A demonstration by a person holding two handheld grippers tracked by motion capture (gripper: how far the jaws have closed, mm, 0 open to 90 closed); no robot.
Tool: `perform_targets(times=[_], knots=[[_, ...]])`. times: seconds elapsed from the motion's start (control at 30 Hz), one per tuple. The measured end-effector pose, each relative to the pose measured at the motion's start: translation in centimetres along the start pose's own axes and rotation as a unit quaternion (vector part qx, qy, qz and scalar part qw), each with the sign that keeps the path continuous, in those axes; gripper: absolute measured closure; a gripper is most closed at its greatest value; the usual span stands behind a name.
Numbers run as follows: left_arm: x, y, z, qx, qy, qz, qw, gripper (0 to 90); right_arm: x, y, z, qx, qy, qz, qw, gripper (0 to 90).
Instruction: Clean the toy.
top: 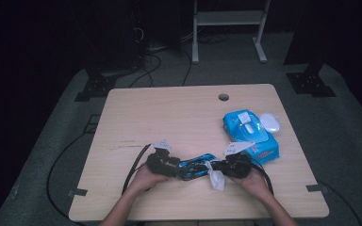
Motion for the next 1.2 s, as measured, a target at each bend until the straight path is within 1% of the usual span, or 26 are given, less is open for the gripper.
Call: perform_targets(times=[0.07,0.13,0.23,0.27,0.3,0.33,0.37,0.4,0.47,0.5,0.57,0.63,0.67,0.73,0.8,0.87,0.93,0.97,1.0,1.03,1.1,1.13,1.2], knots=[[0.0,-0.1,0.0,0.002,0.0,-0.002,1.0,28.5,0.0,0.3,-0.1,0.012,0.004,0.007,0.9999,86.2],[0.0,-0.1,0.0,0.003,0.001,-0.004,1.0,28.4,0.0,0.4,-0.1,0.015,0.005,0.01,0.9998,86.4],[0.0,-0.2,0.0,0.006,0.001,-0.005,1.0,27.9,0.1,0.6,0.3,0.019,0.002,0.002,0.9998,86.7],[0.0,-0.2,0.0,0.007,0.0,-0.004,1.0,27.9,0.2,0.6,0.5,0.019,0.005,-0.003,0.9998,86.8],[-0.1,-0.2,0.0,0.007,0.0,-0.003,1.0,27.9,0.2,0.7,0.7,0.023,0.012,-0.01,0.9996,86.8],[-0.1,-0.2,0.0,0.006,0.0,-0.002,1.0,27.9,0.0,0.8,0.8,0.029,0.022,-0.011,0.9993,86.8],[-0.1,-0.2,-0.1,0.006,0.002,-0.001,1.0,28.0,-0.4,1.1,1.1,0.045,0.042,0.0,0.9981,86.8],[-0.1,-0.2,-0.1,0.002,0.003,-0.001,1.0,28.3,-0.6,1.3,1.3,0.047,0.045,0.001,0.9979,86.8],[-0.2,-0.2,-0.1,0.003,0.002,0.0,1.0,28.4,-0.3,1.2,1.0,0.03,0.032,-0.009,0.999,86.7],[-0.2,-0.2,-0.2,0.003,0.003,0.002,1.0,28.5,0.0,1.1,0.7,0.027,0.023,-0.011,0.9993,86.7],[-0.2,-0.1,-0.1,0.002,0.002,0.007,1.0,30.4,0.7,0.8,0.1,0.022,0.01,-0.006,0.9997,86.7],[-0.2,-0.1,-0.2,0.0,0.002,0.009,1.0,31.0,1.3,0.1,-0.7,0.009,-0.01,0.009,0.9999,86.7],[-0.3,-0.1,-0.2,-0.001,0.001,0.012,0.9999,31.3,1.4,-0.2,-1.0,0.004,-0.016,0.015,0.9997,86.7],[-0.3,-0.1,-0.2,-0.005,0.003,0.013,0.9999,32.5,1.2,-0.7,-1.7,-0.007,-0.023,0.019,0.9995,86.7],[-0.3,-0.3,-0.3,-0.011,0.003,0.013,0.9998,34.5,0.8,-0.8,-2.1,-0.012,-0.028,0.022,0.9993,86.7],[-0.3,-0.2,-0.3,-0.01,0.003,0.015,0.9998,34.9,0.8,-0.7,-2.6,-0.008,-0.036,0.03,0.9989,86.7],[-0.3,-0.2,-0.2,-0.008,0.002,0.016,0.9998,34.9,1.1,-0.8,-3.0,-0.01,-0.049,0.038,0.998,86.7],[-0.3,-0.3,-0.3,-0.007,0.003,0.016,0.9999,34.9,1.4,-0.9,-3.3,-0.014,-0.056,0.04,0.9975,86.7],[-0.3,-0.3,-0.3,-0.007,0.002,0.015,0.9999,35.0,1.5,-1.0,-3.3,-0.015,-0.057,0.041,0.9974,86.7],[-0.3,-0.3,-0.3,-0.011,0.004,0.014,0.9998,35.2,1.4,-1.1,-3.3,-0.012,-0.049,0.043,0.9978,86.7],[-0.3,-0.3,-0.4,-0.015,0.008,0.012,0.9998,35.6,0.8,-1.0,-2.8,0.002,-0.019,0.043,0.9989,86.6],[-0.3,-0.4,-0.4,-0.018,0.008,0.011,0.9998,35.7,0.5,-0.9,-2.4,0.005,-0.004,0.04,0.9992,86.5],[-0.3,-0.5,-0.5,-0.023,0.007,0.006,0.9997,35.8,-0.1,-1.1,-1.7,0.008,0.017,0.038,0.9991,86.5]])
Point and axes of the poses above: each handheld gripper's, and its own axes: x roughly backward along the jaws, z roughly out of its underside, y roughly to its left, the point moved 1 cm from there along -x, roughly forward along the jaws, and after that the axes turned 5 degrees about z, right-handed, at the moved point
